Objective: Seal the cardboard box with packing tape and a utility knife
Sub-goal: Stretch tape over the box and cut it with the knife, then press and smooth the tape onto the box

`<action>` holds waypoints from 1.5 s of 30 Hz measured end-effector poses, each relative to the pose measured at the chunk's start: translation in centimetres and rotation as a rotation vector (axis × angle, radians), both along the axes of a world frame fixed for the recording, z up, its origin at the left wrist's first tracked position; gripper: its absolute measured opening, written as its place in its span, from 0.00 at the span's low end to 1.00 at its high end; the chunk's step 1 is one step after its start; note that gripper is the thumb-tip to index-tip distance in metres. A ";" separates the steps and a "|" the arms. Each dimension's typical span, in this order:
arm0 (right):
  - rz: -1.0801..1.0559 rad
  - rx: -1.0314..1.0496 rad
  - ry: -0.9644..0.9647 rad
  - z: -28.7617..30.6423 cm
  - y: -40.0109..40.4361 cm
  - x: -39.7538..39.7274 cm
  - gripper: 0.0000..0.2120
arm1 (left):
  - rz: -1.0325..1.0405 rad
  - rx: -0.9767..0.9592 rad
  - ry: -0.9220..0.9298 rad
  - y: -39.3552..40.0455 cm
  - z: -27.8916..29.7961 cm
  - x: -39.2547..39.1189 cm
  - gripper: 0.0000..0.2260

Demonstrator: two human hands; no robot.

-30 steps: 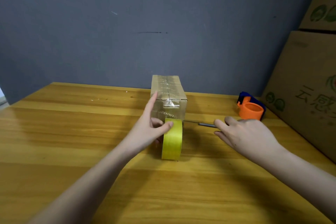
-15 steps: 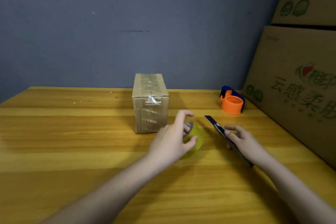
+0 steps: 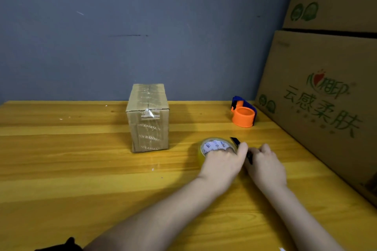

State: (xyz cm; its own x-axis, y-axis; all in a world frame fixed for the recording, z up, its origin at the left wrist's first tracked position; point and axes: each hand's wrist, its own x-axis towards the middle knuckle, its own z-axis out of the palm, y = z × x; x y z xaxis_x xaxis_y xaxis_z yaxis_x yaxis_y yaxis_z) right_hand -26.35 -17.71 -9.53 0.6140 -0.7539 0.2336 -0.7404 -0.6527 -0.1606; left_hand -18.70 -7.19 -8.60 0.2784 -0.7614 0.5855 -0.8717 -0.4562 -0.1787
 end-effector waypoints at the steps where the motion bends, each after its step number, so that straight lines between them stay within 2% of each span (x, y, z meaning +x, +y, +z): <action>1: -0.005 -0.022 0.007 0.0 0.1 0.0 0.17 | -0.002 -0.022 -0.020 -0.1 -0.2 0.1 0.31; 5: -0.018 -0.085 0.028 -0.2 0.5 -0.1 0.18 | -0.047 -0.076 -0.060 0.1 -1.0 0.7 0.30; 12: -0.026 -0.098 0.004 -0.6 0.3 -0.1 0.18 | -0.145 -0.151 -0.079 0.5 -2.2 1.5 0.22; 18: -0.046 -0.038 -0.037 -0.4 0.2 -0.2 0.19 | -0.178 -0.115 0.042 1.1 -2.1 1.4 0.18; 21: -0.012 -0.047 -0.209 0.5 0.1 -0.3 0.17 | -0.210 -0.150 0.100 3.2 -0.7 1.8 0.16; 25: 0.216 -0.167 -0.548 3.9 2.0 0.5 0.07 | -0.265 -0.237 0.063 7.5 2.1 4.1 0.14; 27: 0.370 -0.079 -0.640 5.7 4.0 2.1 0.04 | -0.242 -0.296 0.064 9.7 3.3 5.6 0.12; 30: 0.589 0.208 -0.720 6.9 7.2 6.0 0.03 | -0.148 -0.414 0.090 12.7 4.4 8.0 0.09; 32: 0.654 0.367 -0.737 6.8 9.3 8.6 0.03 | -0.070 -0.494 0.149 14.3 4.5 9.4 0.09; 36: 0.640 0.607 -0.820 5.9 12.2 11.9 0.04 | 0.052 -0.598 0.299 16.6 4.5 11.9 0.14; 41: 0.536 0.658 -0.912 4.2 13.2 13.4 0.08 | 0.048 -0.473 0.359 16.5 4.3 14.4 0.24; 45: 0.529 0.677 -0.935 3.5 13.6 13.7 0.09 | 0.032 -0.418 0.411 15.6 3.3 15.2 0.26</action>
State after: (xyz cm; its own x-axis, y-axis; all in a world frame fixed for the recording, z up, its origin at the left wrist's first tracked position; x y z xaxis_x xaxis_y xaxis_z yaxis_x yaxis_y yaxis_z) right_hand -12.67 -4.10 -6.01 0.6854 -0.6059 0.4038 0.1598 -0.4159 -0.8953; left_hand -3.46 8.39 -5.30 0.5649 -0.4765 0.6737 -0.8163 -0.4421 0.3718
